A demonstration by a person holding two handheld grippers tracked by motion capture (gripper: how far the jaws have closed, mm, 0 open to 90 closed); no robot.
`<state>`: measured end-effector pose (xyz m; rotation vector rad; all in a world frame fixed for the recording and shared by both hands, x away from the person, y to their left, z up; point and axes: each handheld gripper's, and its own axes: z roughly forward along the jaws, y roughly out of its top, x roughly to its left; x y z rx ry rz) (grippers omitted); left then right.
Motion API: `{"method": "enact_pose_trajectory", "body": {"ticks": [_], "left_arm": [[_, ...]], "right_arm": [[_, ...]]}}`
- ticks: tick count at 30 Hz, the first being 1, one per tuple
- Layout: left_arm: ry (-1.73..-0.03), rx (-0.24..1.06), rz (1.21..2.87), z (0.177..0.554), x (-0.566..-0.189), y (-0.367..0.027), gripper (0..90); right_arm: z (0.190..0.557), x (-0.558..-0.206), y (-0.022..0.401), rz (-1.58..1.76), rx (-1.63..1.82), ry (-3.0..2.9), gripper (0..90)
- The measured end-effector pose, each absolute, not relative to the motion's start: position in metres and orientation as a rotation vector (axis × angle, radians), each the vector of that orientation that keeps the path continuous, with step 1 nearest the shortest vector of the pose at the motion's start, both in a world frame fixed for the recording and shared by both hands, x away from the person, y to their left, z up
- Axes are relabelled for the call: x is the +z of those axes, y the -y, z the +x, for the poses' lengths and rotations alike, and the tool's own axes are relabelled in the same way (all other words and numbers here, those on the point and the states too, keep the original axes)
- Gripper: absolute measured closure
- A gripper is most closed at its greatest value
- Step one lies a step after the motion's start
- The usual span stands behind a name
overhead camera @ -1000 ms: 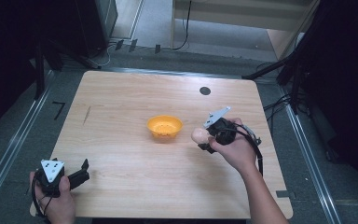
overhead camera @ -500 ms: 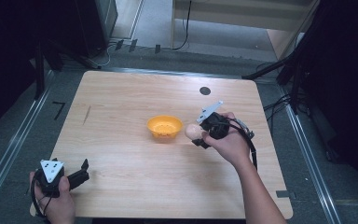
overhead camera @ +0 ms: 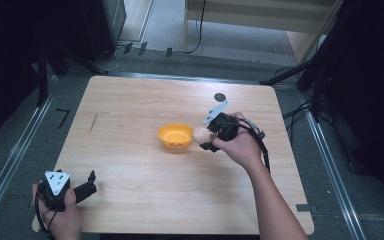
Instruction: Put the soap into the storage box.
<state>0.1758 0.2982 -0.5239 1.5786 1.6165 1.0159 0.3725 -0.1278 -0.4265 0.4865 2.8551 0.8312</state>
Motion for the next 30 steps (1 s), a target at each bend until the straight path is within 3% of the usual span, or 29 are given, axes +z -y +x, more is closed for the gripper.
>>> {"method": "enact_pose_trajectory", "body": {"ticks": [30], "left_arm": [[-1.621, 0.982, 1.574, 0.176, -0.524, -0.301, 3.0]], "right_arm": [[0.398, -0.427, 0.077, 0.241, 0.82, -2.927, 33.1]]}}
